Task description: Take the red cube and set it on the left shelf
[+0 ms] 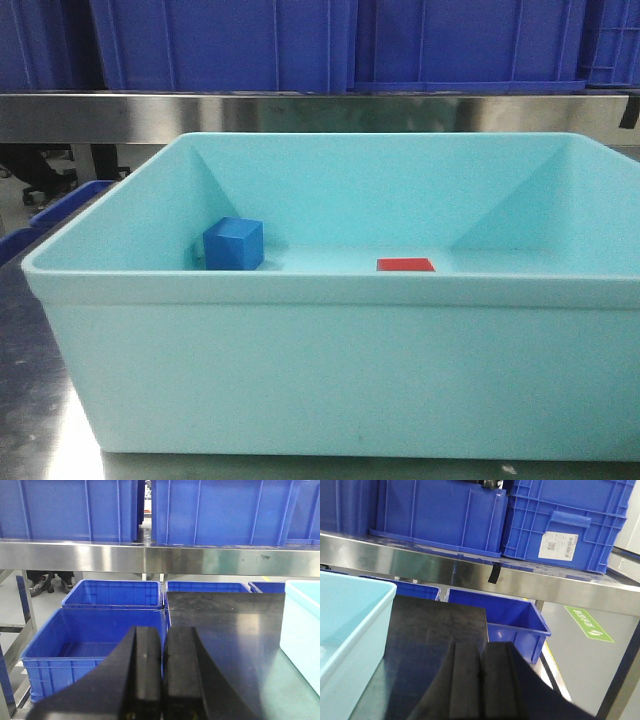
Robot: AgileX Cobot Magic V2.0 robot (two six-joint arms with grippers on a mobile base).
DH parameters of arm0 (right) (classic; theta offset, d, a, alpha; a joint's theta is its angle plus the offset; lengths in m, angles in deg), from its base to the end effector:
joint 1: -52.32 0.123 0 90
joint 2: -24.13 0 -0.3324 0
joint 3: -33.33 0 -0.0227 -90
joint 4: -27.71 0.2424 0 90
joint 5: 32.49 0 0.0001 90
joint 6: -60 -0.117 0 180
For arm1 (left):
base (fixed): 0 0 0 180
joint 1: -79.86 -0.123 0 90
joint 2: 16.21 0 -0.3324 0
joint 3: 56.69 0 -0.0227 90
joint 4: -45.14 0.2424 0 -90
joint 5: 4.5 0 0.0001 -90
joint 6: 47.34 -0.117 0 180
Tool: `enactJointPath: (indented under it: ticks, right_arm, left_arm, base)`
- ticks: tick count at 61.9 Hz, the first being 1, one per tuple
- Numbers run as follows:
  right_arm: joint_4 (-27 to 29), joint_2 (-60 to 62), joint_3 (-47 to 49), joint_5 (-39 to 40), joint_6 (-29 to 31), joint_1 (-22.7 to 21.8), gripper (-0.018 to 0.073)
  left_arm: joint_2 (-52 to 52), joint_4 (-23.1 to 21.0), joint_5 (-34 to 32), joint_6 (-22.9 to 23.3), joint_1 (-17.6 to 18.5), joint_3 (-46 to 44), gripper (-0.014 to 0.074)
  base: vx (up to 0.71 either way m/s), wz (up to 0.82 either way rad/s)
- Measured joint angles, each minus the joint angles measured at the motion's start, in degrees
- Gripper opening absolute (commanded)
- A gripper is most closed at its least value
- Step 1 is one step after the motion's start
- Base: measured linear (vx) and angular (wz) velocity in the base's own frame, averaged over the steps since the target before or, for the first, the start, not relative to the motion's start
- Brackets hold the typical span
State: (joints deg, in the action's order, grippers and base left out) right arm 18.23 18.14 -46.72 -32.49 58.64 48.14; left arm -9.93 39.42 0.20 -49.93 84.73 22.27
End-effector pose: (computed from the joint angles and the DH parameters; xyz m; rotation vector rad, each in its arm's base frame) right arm 0.0263 -0.0019 0.2051 -0.0517 1.5032 -0.1727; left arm 0.0261 -0.0032 0.2022 0.0305 1.5702 -0.1158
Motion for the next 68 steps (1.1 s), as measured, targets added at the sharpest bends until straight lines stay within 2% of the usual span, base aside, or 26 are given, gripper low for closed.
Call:
enactJointPath:
  ticks: [10, 20, 29, 38, 46, 56, 68]
  right_arm:
    - [0.89, 0.00, 0.00, 4.56, 0.00, 0.00, 0.0046]
    - [7.63, 0.00, 3.41, 6.25, -0.36, 0.00, 0.0046]
    - [8.70, -1.61, 16.76, -2.68, -0.47, 0.00, 0.0046]
    - [8.70, -10.61, 32.94, -15.62, -0.47, 1.35, 0.0046]
    - [9.48, -19.90, 45.06, -26.32, -0.55, 6.36, 0.0046]
    - [13.54, -31.44, 57.21, -37.49, -0.55, 13.90, 0.0046]
    - [18.00, -46.34, 66.71, -47.45, -0.55, 24.27, 0.0047]
  left_arm:
    - [0.00, 0.00, 0.00, 0.00, 0.00, 0.00, 0.0102]
    - [0.00, 0.00, 0.00, 0.00, 0.00, 0.00, 0.0102]
    - [0.00, 0.00, 0.00, 0.00, 0.00, 0.00, 0.0101]
    - [0.00, 0.00, 0.00, 0.00, 0.00, 0.00, 0.0102]
    - [0.00, 0.00, 0.00, 0.00, 0.00, 0.00, 0.0101]
    - [0.00, 0.00, 0.00, 0.00, 0.00, 0.00, 0.0102]
    - [0.00, 0.00, 0.00, 0.00, 0.00, 0.00, 0.0102]
  base:
    - [0.00, 0.00]
    - [0.00, 0.00]
    - [0.02, 0.14]
    - [0.02, -0.10]
    - [0.00, 0.00]
    - [-0.02, 0.09]
    - [0.00, 0.00]
